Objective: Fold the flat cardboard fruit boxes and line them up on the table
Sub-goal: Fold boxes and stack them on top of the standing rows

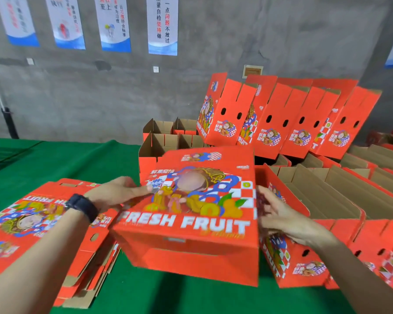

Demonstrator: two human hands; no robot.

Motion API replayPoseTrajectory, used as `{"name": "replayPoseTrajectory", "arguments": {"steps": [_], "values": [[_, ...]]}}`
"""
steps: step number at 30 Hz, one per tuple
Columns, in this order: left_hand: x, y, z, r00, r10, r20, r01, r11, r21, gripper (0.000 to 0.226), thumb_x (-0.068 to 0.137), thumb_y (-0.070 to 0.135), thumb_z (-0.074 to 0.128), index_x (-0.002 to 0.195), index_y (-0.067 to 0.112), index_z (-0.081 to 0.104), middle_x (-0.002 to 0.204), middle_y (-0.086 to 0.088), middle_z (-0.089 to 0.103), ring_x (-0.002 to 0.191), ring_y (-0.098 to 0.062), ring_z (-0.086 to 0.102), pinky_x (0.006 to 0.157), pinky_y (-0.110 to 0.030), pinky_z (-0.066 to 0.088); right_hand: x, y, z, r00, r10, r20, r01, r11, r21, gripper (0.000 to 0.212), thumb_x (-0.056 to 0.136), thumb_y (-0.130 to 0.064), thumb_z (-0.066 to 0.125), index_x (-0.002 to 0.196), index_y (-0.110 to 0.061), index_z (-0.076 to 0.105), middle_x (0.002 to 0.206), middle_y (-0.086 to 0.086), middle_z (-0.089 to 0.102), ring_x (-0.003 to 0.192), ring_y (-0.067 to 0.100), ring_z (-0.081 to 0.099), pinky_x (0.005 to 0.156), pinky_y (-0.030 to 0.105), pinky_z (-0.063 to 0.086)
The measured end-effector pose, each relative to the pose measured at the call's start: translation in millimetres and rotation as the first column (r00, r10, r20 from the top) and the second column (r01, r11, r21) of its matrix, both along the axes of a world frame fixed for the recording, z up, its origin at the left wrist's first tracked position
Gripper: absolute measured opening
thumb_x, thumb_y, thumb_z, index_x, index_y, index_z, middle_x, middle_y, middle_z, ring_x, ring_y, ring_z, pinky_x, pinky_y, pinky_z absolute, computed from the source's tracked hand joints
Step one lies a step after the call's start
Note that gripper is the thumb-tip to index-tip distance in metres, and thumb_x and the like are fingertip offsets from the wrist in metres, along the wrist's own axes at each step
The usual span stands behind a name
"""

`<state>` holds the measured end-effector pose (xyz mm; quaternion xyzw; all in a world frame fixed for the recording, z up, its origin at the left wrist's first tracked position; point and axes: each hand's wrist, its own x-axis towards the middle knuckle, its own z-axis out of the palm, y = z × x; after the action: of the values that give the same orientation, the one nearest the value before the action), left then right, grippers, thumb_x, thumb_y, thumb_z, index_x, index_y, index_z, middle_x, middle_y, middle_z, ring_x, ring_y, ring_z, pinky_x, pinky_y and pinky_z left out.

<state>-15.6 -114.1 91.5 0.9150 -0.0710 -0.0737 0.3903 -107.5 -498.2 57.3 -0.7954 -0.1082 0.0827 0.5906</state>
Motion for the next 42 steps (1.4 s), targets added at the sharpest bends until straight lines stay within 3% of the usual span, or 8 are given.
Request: {"name": "replayPoseTrajectory", "arguments": {"steps": [4, 9, 14, 17, 20, 24, 31, 42], "values": [[14.2, -13.9, -31.7, 0.99, 0.098, 0.099, -0.119, 0.964, 0.237, 0.06, 0.07, 0.074, 0.054, 0.067, 0.015, 0.04, 0.055, 0.003, 0.046, 0.045, -0.012, 0.042, 0.042, -0.023, 0.032, -1.2, 20.3, 3.5, 0.974, -0.005, 0.227, 0.084, 0.937, -0.34, 0.085, 0.055, -0.047, 0.085, 0.121, -0.062, 0.034, 0.118, 0.002, 0.049, 0.08, 0.011, 0.064, 0.079, 0.029, 0.054], [16.9, -28.5, -51.3, 0.993, 0.114, 0.012, -0.113, 0.99, -0.084, 0.041, 0.084, 0.048, 0.062, 0.065, 0.014, 0.051, 0.04, 0.011, 0.052, 0.036, -0.001, 0.047, 0.04, -0.016, 0.039, -0.4, 31.3, 2.6, 0.905, 0.034, 0.425, 0.204, 0.84, -0.502, 0.076, 0.055, -0.061, 0.078, 0.119, -0.06, 0.037, 0.113, -0.027, 0.038, 0.089, 0.003, 0.052, 0.081, 0.029, 0.055], [17.5, -30.9, -28.6, 0.968, 0.083, 0.236, 0.035, 0.889, -0.456, 0.054, 0.075, 0.043, 0.068, 0.116, 0.013, 0.051, 0.111, -0.003, 0.066, 0.091, -0.011, 0.066, 0.079, -0.033, 0.056, 2.1, 35.9, 7.2, 0.83, 0.016, 0.557, 0.319, 0.806, -0.498, 0.063, 0.061, -0.067, 0.069, 0.113, -0.066, 0.033, 0.125, -0.026, 0.026, 0.101, 0.005, 0.052, 0.09, 0.033, 0.053], [18.7, -47.6, -18.7, 0.85, 0.104, 0.516, 0.077, 0.945, -0.317, 0.071, 0.086, 0.028, 0.068, 0.143, 0.01, 0.03, 0.142, -0.011, 0.041, 0.136, -0.025, 0.034, 0.112, -0.045, 0.03, 16.5, 53.5, 17.1, 0.764, -0.034, 0.645, 0.393, 0.817, -0.422, 0.063, 0.07, -0.05, 0.077, 0.111, -0.064, 0.031, 0.123, -0.018, 0.026, 0.106, 0.014, 0.052, 0.095, 0.039, 0.05], [14.6, -67.2, -32.4, 0.839, 0.126, 0.53, 0.043, 0.955, -0.295, 0.074, 0.092, 0.019, 0.058, 0.151, 0.009, 0.014, 0.155, -0.01, 0.013, 0.145, -0.014, 0.003, 0.116, -0.023, 0.005, 41.8, 76.7, 35.1, 0.685, -0.112, 0.72, 0.466, 0.827, -0.315, 0.065, 0.074, -0.039, 0.079, 0.113, -0.059, 0.031, 0.118, -0.011, 0.028, 0.102, 0.018, 0.054, 0.094, 0.037, 0.049], [20.3, -74.1, -50.6, 0.811, 0.009, 0.585, 0.155, 0.96, -0.231, 0.062, 0.096, 0.008, 0.049, 0.144, 0.03, 0.016, 0.15, -0.002, 0.013, 0.141, -0.009, 0.011, 0.105, -0.002, 0.011, 89.0, 100.3, 67.1, 0.621, -0.132, 0.772, 0.556, 0.77, -0.315, 0.059, 0.087, -0.023, 0.068, 0.122, -0.053, 0.033, 0.126, 0.001, 0.028, 0.089, 0.02, 0.052, 0.093, 0.034, 0.044], [76.5, -65.9, -29.8, 0.772, -0.243, 0.587, 0.208, 0.97, 0.128, 0.086, 0.091, 0.01, 0.055, 0.15, 0.028, -0.005, 0.155, 0.008, -0.021, 0.147, -0.01, -0.004, 0.118, -0.027, 0.018, 174.4, 133.7, 105.1, 0.652, -0.158, 0.742, 0.631, 0.656, -0.415, 0.058, 0.092, -0.01, 0.05, 0.136, -0.043, 0.033, 0.129, 0.016, 0.027, 0.081, 0.038, 0.058, 0.085, 0.043, 0.049], [205.7, -73.8, 2.5, 0.905, -0.216, 0.365, 0.101, 0.946, 0.309, 0.081, 0.094, 0.015, 0.048, 0.152, 0.017, -0.008, 0.16, -0.001, -0.011, 0.148, -0.022, 0.003, 0.117, -0.039, 0.021, 313.1, 162.0, 102.3, 0.681, -0.259, 0.685, 0.674, 0.586, -0.45, 0.069, 0.091, -0.002, 0.045, 0.137, -0.049, 0.028, 0.141, 0.022, 0.016, 0.103, 0.041, 0.052, 0.085, 0.04, 0.045]]}}
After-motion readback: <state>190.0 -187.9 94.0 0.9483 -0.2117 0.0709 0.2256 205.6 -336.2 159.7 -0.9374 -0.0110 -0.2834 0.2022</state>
